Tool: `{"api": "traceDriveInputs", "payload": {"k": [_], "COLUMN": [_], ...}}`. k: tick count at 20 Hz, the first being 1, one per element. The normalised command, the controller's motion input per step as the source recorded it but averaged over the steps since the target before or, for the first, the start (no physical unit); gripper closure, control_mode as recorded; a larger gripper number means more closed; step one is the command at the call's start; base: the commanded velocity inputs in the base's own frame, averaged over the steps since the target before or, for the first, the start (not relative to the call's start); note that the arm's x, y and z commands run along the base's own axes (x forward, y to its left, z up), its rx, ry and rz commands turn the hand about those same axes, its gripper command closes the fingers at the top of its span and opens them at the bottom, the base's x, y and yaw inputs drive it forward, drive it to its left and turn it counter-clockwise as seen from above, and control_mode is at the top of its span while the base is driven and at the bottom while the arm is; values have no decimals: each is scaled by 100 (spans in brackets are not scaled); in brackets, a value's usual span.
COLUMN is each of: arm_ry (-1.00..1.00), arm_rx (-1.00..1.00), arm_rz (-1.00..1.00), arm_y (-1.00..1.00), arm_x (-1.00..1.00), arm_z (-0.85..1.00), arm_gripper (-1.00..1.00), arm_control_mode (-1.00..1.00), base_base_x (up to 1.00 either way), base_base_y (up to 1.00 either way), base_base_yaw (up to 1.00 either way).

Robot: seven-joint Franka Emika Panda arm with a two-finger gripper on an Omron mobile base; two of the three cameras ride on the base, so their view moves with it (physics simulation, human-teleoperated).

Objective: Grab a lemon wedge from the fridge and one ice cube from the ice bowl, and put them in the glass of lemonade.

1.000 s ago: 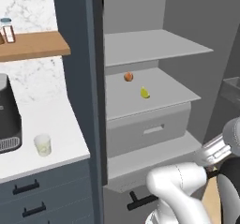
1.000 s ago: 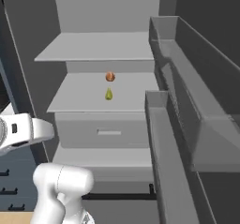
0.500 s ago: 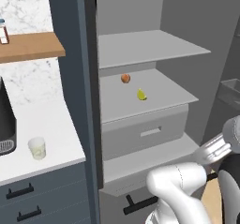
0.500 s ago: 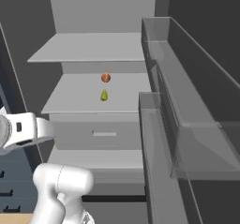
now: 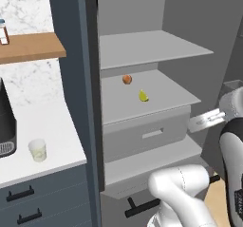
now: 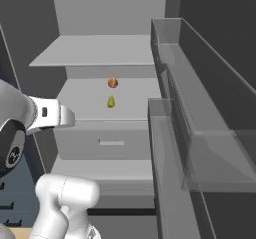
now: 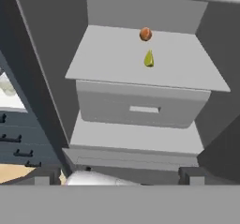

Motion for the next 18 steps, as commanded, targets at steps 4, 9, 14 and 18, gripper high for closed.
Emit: {"api": "traceDriveInputs", "payload": {"k": [4,9,14,18], "arm_ry": [3,6,-1,-1], "arm_rx": [0,2,7,6], "arm_rz": [-12,-2,0,0], "arm_y": [16,9,-7,-1], "arm_x": [85,71,73,70], "arm_z": [-16,-77,-44,45], "arm_gripper": [-100,-100,-100,-100], "arm_control_mode": [-100,-100,-100,-100], "base_base_x": [0,0,0,0], "base_base_y": [0,0,0,0], "base_base_yaw": [0,0,0,0]}}
